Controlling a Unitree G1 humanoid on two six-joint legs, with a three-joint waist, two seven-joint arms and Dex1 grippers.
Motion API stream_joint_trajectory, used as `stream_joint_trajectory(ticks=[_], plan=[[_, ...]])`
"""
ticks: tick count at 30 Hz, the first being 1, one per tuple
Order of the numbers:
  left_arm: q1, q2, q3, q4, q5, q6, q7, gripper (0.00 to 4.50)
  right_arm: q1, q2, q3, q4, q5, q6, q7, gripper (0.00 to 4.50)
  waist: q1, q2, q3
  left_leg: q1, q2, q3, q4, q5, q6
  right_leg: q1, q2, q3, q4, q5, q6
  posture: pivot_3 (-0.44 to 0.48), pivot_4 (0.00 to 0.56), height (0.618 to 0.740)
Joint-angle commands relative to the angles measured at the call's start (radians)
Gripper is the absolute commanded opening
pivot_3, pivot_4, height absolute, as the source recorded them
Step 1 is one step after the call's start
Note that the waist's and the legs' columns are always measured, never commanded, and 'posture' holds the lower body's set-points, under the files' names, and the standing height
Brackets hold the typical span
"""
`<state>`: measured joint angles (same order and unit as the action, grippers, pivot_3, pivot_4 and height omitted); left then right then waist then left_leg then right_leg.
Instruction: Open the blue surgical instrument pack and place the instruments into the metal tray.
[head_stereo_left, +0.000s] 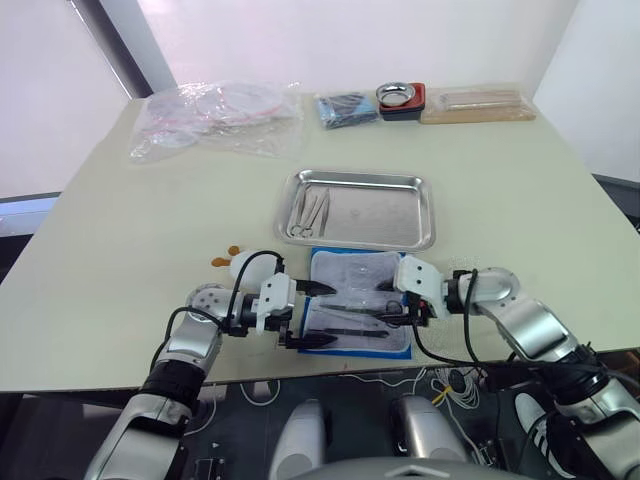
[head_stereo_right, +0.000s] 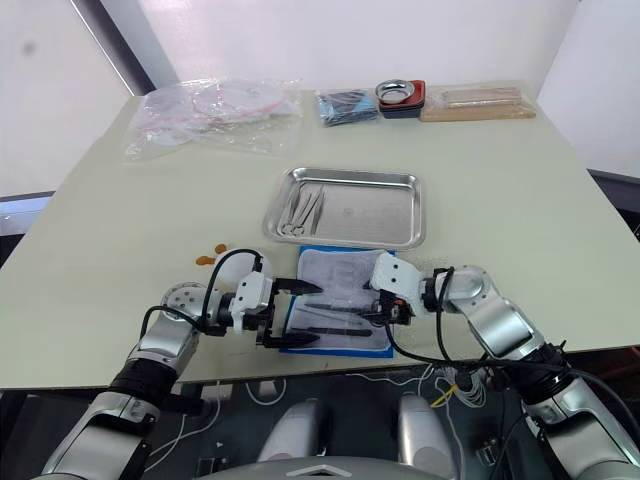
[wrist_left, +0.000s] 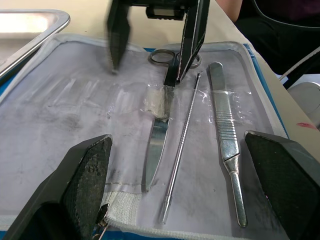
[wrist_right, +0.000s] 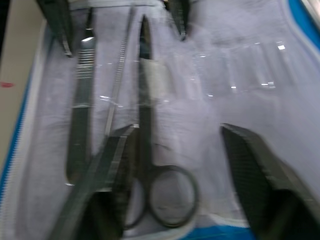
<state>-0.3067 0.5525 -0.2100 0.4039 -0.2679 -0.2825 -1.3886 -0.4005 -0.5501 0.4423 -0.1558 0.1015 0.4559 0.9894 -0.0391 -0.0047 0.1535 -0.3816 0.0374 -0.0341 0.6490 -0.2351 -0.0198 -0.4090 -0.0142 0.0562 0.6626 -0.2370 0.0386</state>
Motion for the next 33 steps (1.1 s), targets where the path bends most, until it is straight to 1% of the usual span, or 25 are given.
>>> stream_joint_trajectory(ticks=[1,3,4,8,13,18,26,33], plan=[[0.040,0.008,-0.045,0.071,0.093,0.017,0.025,4.50,0.009,-0.014,0.016,-0.005,-0.014,0.006,0.019,1.22,0.000,0.000,0.000,0.000,0.000,0.000,0.000,0.000,0.000,0.000,0.000,0.000,0.000,0.000,0.000,0.000,0.150,0.740],[0.041,0.008,-0.045,0.069,0.092,0.019,0.025,4.50,0.012,-0.015,0.015,-0.005,-0.011,0.009,0.027,0.35,0.000,0.000,0.000,0.000,0.000,0.000,0.000,0.000,0.000,0.000,0.000,0.000,0.000,0.000,0.000,0.000,0.150,0.740],[0.040,0.008,-0.045,0.069,0.092,0.020,0.025,4.50,0.012,-0.015,0.014,-0.005,-0.008,0.011,0.031,0.04,0.000,0.000,-0.001,0.000,0.000,0.000,0.000,0.000,0.000,0.000,0.000,0.000,0.000,0.000,0.000,0.000,0.150,0.740],[0.035,0.006,-0.047,0.073,0.097,0.022,0.031,4.50,0.009,0.006,0.001,0.012,-0.004,-0.043,0.024,0.04,0.000,0.000,-0.001,0.000,0.000,0.000,0.000,0.000,0.000,0.000,0.000,0.000,0.000,0.000,0.000,0.000,0.150,0.740],[0.034,0.001,-0.049,0.073,0.100,0.023,0.037,4.50,-0.010,0.021,-0.005,-0.025,-0.001,-0.034,0.014,0.04,0.000,-0.001,0.000,0.000,0.000,0.000,0.000,0.000,0.000,0.000,0.000,0.000,0.000,0.000,0.000,0.000,0.150,0.740],[0.033,-0.011,-0.051,0.079,0.103,0.023,0.049,4.50,-0.025,0.015,0.005,-0.071,0.015,-0.048,0.061,0.04,0.002,0.000,0.000,0.000,0.000,0.000,0.000,0.000,0.000,0.000,-0.001,0.000,-0.001,0.000,0.000,0.000,0.150,0.740],[0.032,-0.023,-0.051,0.087,0.109,0.022,0.059,4.50,-0.081,-0.028,0.033,-0.151,-0.013,0.065,0.092,0.04,0.008,0.001,0.000,-0.001,-0.001,0.000,0.000,0.000,0.000,-0.001,-0.002,-0.001,-0.002,0.000,0.000,0.000,0.150,0.740],[0.031,-0.031,-0.051,0.092,0.114,0.019,0.064,4.50,-0.140,-0.072,0.067,-0.177,-0.051,0.129,0.113,0.04,0.019,0.002,0.001,-0.002,-0.001,0.000,-0.001,0.000,0.000,-0.001,-0.003,-0.002,-0.003,0.000,0.000,0.000,0.150,0.740]])
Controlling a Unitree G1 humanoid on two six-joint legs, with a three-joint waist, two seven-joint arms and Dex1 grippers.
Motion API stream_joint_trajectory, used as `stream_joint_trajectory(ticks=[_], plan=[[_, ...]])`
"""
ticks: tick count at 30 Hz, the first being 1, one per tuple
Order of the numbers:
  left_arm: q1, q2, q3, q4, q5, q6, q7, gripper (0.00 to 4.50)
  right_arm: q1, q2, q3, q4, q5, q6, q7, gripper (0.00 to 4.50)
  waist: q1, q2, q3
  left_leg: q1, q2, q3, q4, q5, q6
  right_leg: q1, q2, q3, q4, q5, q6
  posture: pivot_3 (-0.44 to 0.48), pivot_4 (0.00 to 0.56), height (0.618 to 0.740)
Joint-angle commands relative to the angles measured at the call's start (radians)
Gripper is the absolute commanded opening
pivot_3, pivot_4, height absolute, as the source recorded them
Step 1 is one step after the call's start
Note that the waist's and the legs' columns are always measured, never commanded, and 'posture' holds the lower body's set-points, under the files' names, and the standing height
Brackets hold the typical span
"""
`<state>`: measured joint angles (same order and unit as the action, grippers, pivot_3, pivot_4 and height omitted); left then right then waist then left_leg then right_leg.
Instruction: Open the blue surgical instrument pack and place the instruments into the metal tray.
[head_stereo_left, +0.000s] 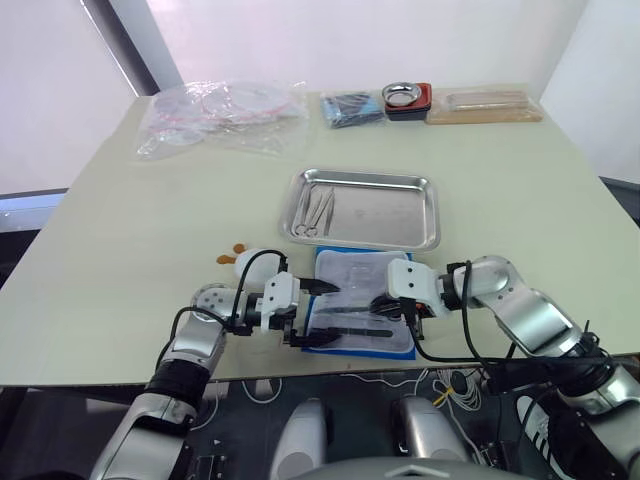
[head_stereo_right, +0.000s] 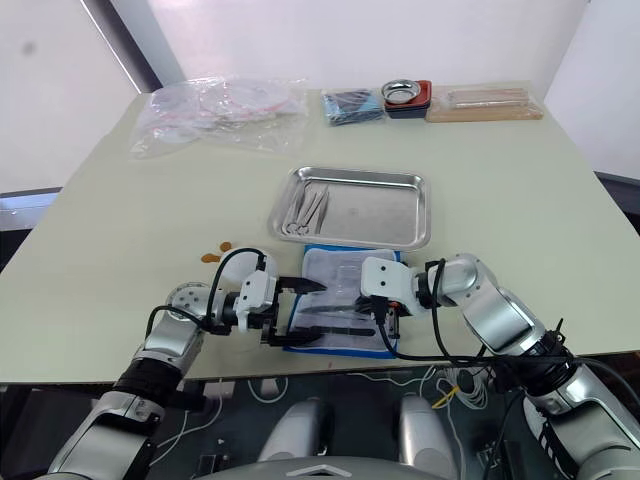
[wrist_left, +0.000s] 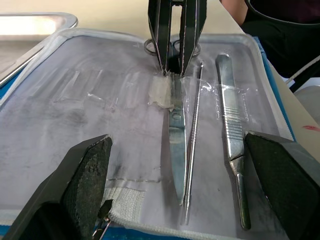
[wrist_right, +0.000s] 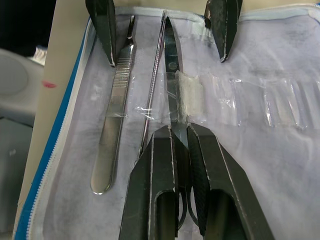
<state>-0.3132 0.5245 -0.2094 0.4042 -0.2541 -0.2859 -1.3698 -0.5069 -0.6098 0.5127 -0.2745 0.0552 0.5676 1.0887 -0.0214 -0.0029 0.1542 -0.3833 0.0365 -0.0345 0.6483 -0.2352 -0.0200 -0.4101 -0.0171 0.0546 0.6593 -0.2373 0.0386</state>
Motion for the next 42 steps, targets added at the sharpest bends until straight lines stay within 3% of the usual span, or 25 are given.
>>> stream_joint_trajectory(ticks=[1,21,42], plan=[[0.038,-0.004,-0.051,0.092,0.100,0.023,0.046,4.50,-0.041,-0.021,0.003,-0.062,-0.012,0.024,0.019,0.04,0.004,0.000,0.000,0.000,0.000,0.000,0.000,0.000,0.000,0.000,0.000,0.000,0.000,0.000,0.000,0.000,0.150,0.740],[0.040,-0.001,-0.050,0.099,0.104,0.018,0.047,4.50,-0.039,-0.179,-0.041,-0.135,-0.023,0.035,0.064,0.04,0.007,0.003,0.000,0.000,0.000,0.000,-0.003,0.000,-0.001,-0.001,-0.002,-0.002,-0.005,0.000,0.000,0.000,0.150,0.740],[0.046,0.002,-0.047,0.094,0.102,0.022,0.051,4.50,0.032,-0.332,-0.252,-0.074,0.065,-0.095,0.118,0.04,0.007,0.005,0.002,0.000,0.001,0.000,-0.011,0.000,-0.001,-0.001,-0.002,-0.003,-0.014,0.000,0.000,0.000,0.150,0.740]])
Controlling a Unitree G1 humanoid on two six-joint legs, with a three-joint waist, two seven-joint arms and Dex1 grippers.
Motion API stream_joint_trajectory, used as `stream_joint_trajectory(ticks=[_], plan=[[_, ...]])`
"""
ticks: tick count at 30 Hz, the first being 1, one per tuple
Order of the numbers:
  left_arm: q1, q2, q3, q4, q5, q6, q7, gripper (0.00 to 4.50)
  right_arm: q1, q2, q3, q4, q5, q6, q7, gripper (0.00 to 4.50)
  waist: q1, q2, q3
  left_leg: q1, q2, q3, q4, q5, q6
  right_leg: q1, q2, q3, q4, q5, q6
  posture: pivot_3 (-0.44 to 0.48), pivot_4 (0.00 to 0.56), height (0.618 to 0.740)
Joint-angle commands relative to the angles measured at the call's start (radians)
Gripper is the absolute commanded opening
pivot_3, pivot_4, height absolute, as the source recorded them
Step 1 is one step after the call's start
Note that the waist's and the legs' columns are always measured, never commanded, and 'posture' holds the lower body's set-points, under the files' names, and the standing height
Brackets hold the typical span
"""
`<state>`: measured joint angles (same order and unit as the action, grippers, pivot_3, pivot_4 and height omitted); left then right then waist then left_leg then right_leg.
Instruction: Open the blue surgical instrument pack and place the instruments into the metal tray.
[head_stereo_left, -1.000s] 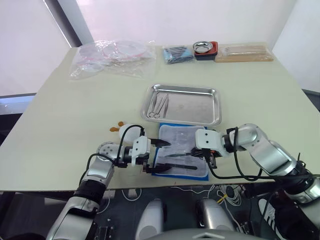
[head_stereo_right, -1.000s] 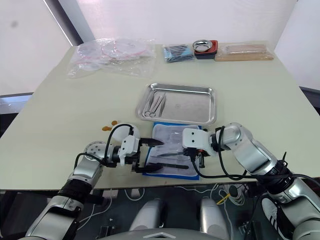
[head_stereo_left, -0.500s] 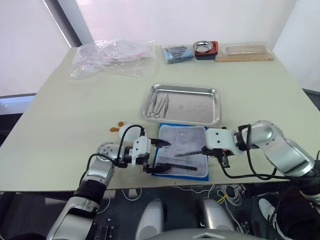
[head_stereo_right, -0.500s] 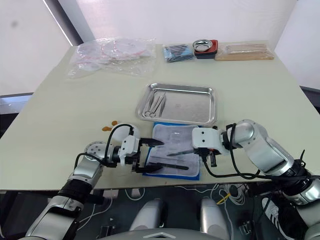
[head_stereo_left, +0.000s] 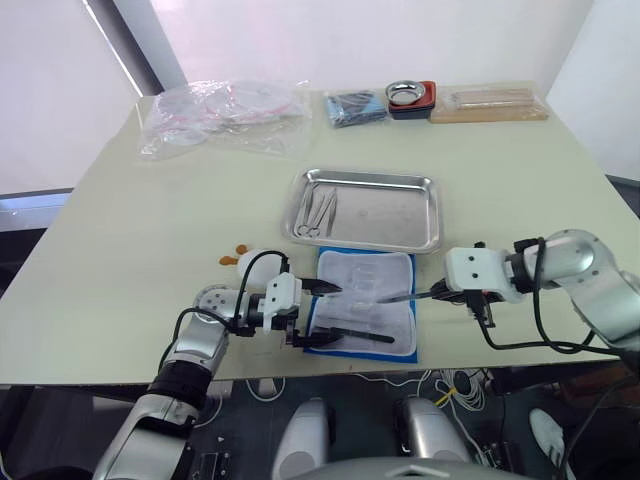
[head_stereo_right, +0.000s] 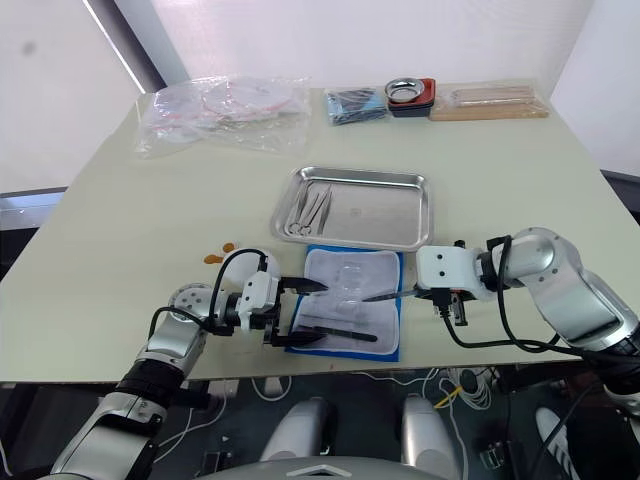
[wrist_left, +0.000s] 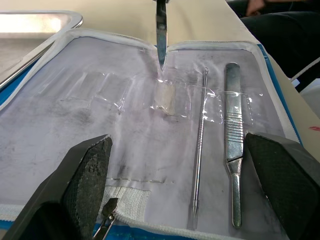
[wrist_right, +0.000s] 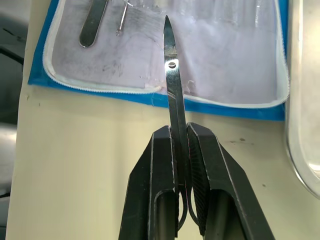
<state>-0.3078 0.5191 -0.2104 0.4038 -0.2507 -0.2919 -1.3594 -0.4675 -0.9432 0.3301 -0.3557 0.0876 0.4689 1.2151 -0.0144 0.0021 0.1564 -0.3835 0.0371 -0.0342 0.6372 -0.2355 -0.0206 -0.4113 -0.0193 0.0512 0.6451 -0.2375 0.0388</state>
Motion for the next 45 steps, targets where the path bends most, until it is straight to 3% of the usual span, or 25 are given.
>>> stream_joint_trajectory(ticks=[1,10,27,45], plan=[[0.040,0.007,-0.046,0.094,0.099,0.028,0.041,4.50,-0.011,0.016,-0.087,0.018,0.050,0.010,-0.017,0.04,0.000,0.000,0.000,0.000,0.000,0.000,0.000,0.000,0.000,0.000,0.000,0.000,0.000,0.000,0.000,0.000,0.150,0.740],[0.030,-0.002,-0.049,0.105,0.102,0.026,0.046,4.50,-0.069,0.213,-0.167,0.090,0.122,0.145,-0.200,0.04,0.001,0.001,0.001,0.000,0.000,0.000,0.000,0.000,0.000,0.000,0.000,0.000,0.000,0.000,0.000,0.000,0.150,0.740],[0.065,-0.013,-0.049,0.071,0.102,0.035,0.060,4.50,-0.261,0.614,-0.165,0.375,0.061,0.381,-0.639,0.04,0.002,0.012,-0.005,-0.002,0.000,0.000,-0.001,0.001,0.001,0.000,0.002,0.002,0.000,0.000,0.000,0.000,0.150,0.740],[0.078,-0.006,-0.046,0.067,0.102,0.032,0.064,4.50,-0.340,0.877,-0.197,0.596,0.022,0.411,-0.924,0.04,-0.005,0.013,-0.006,-0.002,0.000,-0.001,-0.001,0.001,0.001,0.001,0.003,0.002,0.000,0.000,0.000,0.000,0.150,0.740]])
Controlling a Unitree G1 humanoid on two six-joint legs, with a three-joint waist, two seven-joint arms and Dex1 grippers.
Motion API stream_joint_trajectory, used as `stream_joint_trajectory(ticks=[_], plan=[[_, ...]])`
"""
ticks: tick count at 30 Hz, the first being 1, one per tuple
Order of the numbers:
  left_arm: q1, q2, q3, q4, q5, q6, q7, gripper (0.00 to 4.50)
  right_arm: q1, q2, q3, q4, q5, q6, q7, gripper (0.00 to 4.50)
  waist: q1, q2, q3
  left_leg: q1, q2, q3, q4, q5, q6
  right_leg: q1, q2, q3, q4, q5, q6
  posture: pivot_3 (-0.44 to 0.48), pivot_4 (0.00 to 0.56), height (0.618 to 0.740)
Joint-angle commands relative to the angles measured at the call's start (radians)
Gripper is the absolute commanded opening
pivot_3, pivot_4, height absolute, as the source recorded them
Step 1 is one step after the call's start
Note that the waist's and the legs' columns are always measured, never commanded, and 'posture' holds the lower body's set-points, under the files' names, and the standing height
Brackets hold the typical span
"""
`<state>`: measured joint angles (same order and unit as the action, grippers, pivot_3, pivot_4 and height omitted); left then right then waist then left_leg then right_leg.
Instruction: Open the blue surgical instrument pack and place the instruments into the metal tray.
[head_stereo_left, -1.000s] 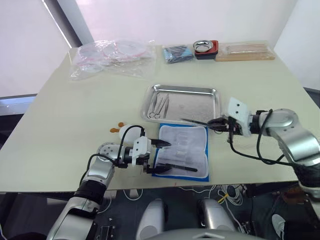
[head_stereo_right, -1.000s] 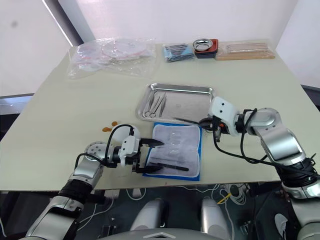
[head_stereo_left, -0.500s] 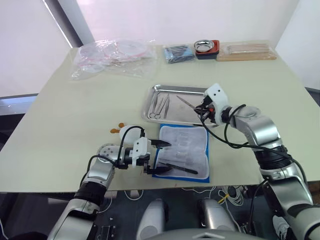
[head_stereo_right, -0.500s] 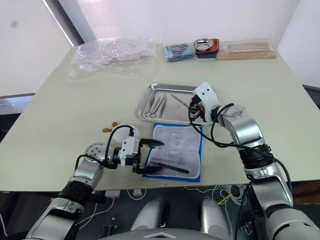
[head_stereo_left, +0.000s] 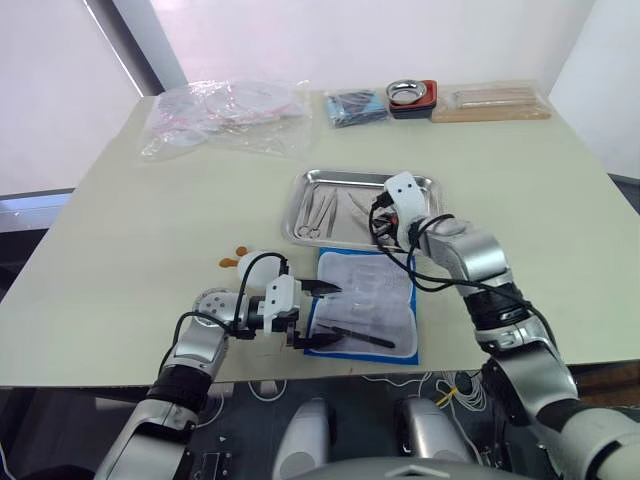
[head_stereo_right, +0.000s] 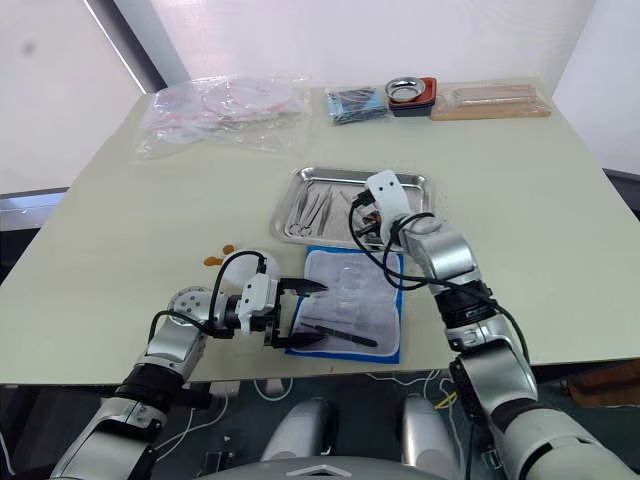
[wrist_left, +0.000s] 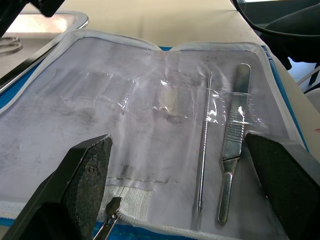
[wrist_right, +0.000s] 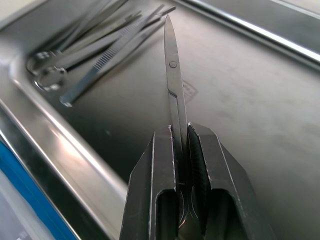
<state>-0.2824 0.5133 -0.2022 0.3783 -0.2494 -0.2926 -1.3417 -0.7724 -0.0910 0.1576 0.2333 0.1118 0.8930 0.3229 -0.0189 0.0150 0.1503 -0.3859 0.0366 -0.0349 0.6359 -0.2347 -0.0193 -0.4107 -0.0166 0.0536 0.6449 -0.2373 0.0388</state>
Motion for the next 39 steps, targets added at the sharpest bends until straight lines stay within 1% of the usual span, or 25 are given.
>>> stream_joint_trajectory(ticks=[1,11,19,20,21,22,23,24,25,26,27,28,29,30,31,33,36,39], plan=[[0.054,0.001,-0.055,0.091,0.101,0.033,0.046,4.50,-0.041,0.037,-0.028,0.023,-0.004,-0.016,-0.044,0.04,0.000,0.000,0.000,0.000,0.000,0.000,0.000,0.000,0.000,0.000,0.000,0.000,0.000,0.000,0.000,0.000,0.150,0.740],[0.062,0.001,-0.056,0.082,0.102,0.036,0.050,4.50,-0.082,0.110,-0.088,0.118,0.005,-0.001,-0.137,0.04,-0.003,0.000,0.000,0.000,0.000,0.000,0.000,0.000,0.000,0.000,0.000,0.000,0.000,0.000,0.000,0.000,0.150,0.740],[0.068,-0.001,-0.058,0.079,0.103,0.036,0.056,4.50,-0.085,0.147,-0.133,0.146,0.038,0.010,-0.147,0.04,-0.007,0.000,0.000,0.000,0.000,0.000,0.000,0.000,0.000,0.000,0.000,0.001,0.000,0.000,0.000,0.000,0.150,0.740],[0.068,-0.002,-0.058,0.080,0.103,0.036,0.056,4.50,-0.084,0.152,-0.144,0.140,0.048,0.012,-0.144,0.68,-0.008,0.000,0.000,0.000,0.000,0.000,0.000,0.000,0.000,0.000,0.000,0.001,0.000,0.000,0.000,0.000,0.150,0.740],[0.068,-0.002,-0.059,0.080,0.104,0.035,0.056,4.50,-0.083,0.157,-0.156,0.133,0.059,0.013,-0.139,1.22,-0.008,0.000,0.000,0.000,0.000,0.000,0.000,0.000,0.000,0.000,0.000,0.001,0.000,0.000,0.000,0.000,0.150,0.740],[0.068,-0.002,-0.059,0.081,0.104,0.035,0.056,4.50,-0.084,0.158,-0.164,0.124,0.069,0.019,-0.134,1.34,-0.009,0.000,0.000,0.000,0.000,0.000,0.000,0.000,0.000,0.000,0.000,0.001,0.000,0.000,0.000,0.000,0.150,0.740],[0.068,-0.003,-0.059,0.082,0.104,0.035,0.056,4.50,-0.084,0.155,-0.167,0.116,0.074,0.023,-0.128,1.95,-0.009,0.000,0.000,0.000,0.000,0.000,0.000,0.000,0.000,0.001,0.000,0.001,0.000,0.000,0.000,0.000,0.150,0.740],[0.067,-0.004,-0.060,0.082,0.105,0.034,0.056,4.50,-0.082,0.148,-0.168,0.104,0.079,0.024,-0.118,2.38,-0.009,0.000,0.000,0.000,0.000,0.000,0.000,0.000,0.000,0.001,0.000,0.001,0.000,0.000,0.000,0.000,0.150,0.740],[0.067,-0.004,-0.060,0.083,0.105,0.034,0.056,4.50,-0.080,0.141,-0.168,0.093,0.083,0.029,-0.112,2.57,-0.009,0.000,0.000,0.000,0.000,0.000,0.000,0.000,0.000,0.001,0.000,0.001,0.000,0.000,0.000,0.000,0.150,0.740],[0.067,-0.004,-0.059,0.084,0.105,0.034,0.056,4.50,-0.076,0.132,-0.169,0.078,0.087,0.029,-0.103,2.94,-0.009,0.000,0.000,0.000,-0.001,0.000,0.000,0.000,0.000,0.001,0.000,0.001,0.000,0.000,0.000,0.000,0.150,0.740],[0.066,-0.004,-0.059,0.085,0.105,0.033,0.056,4.50,-0.070,0.118,-0.166,0.057,0.092,0.024,-0.086,3.57,-0.009,0.000,0.000,0.000,-0.001,0.000,0.000,0.000,0.000,0.001,0.000,0.001,0.000,0.000,0.000,0.000,0.150,0.740],[0.066,-0.003,-0.058,0.086,0.105,0.032,0.056,4.50,-0.062,0.102,-0.165,0.029,0.101,0.017,-0.063,3.72,-0.009,0.000,0.000,0.000,-0.001,0.000,0.000,0.000,0.000,0.001,0.000,0.001,0.000,0.000,0.000,0.000,0.150,0.740],[0.066,-0.003,-0.057,0.086,0.105,0.031,0.057,4.50,-0.055,0.091,-0.164,0.009,0.107,0.012,-0.046,4.13,-0.009,0.000,0.000,0.000,-0.001,0.000,0.000,0.000,0.000,0.001,0.000,0.001,0.000,0.000,0.000,0.000,0.150,0.740],[0.066,-0.003,-0.057,0.087,0.105,0.031,0.057,4.50,-0.048,0.080,-0.160,-0.011,0.114,0.007,-0.029,4.36,-0.010,0.000,0.000,0.000,-0.001,-0.001,0.000,0.000,0.000,0.001,0.000,0.001,0.000,0.000,0.000,0.000,0.150,0.740],[0.067,-0.003,-0.056,0.087,0.105,0.030,0.057,4.50,-0.037,0.066,-0.157,-0.035,0.121,0.010,-0.013,4.45,-0.010,0.000,0.000,0.000,-0.001,-0.001,0.000,0.000,0.000,0.001,0.000,0.001,0.000,0.000,0.000,0.000,0.150,0.740],[0.067,-0.003,-0.056,0.089,0.105,0.029,0.058,4.50,-0.004,0.030,-0.149,-0.089,0.140,0.013,0.032,4.45,-0.010,0.000,0.000,0.000,-0.001,-0.001,0.000,0.000,0.000,0.001,0.000,0.001,0.000,0.000,0.000,0.000,0.150,0.740],[0.060,-0.004,-0.053,0.098,0.106,0.029,0.062,4.50,0.077,-0.042,-0.123,-0.179,0.176,-0.059,0.160,4.45,-0.009,0.001,0.000,0.000,-0.001,-0.001,0.000,0.000,0.000,0.001,0.000,0.001,0.000,0.000,0.000,0.000,0.150,0.740],[0.055,-0.003,-0.052,0.104,0.107,0.026,0.060,4.50,0.135,-0.102,-0.105,-0.225,0.189,-0.119,0.239,4.45,-0.011,0.001,0.000,-0.001,-0.001,-0.001,0.000,0.000,0.000,0.001,-0.001,0.001,-0.001,0.000,0.000,0.000,0.150,0.740]])
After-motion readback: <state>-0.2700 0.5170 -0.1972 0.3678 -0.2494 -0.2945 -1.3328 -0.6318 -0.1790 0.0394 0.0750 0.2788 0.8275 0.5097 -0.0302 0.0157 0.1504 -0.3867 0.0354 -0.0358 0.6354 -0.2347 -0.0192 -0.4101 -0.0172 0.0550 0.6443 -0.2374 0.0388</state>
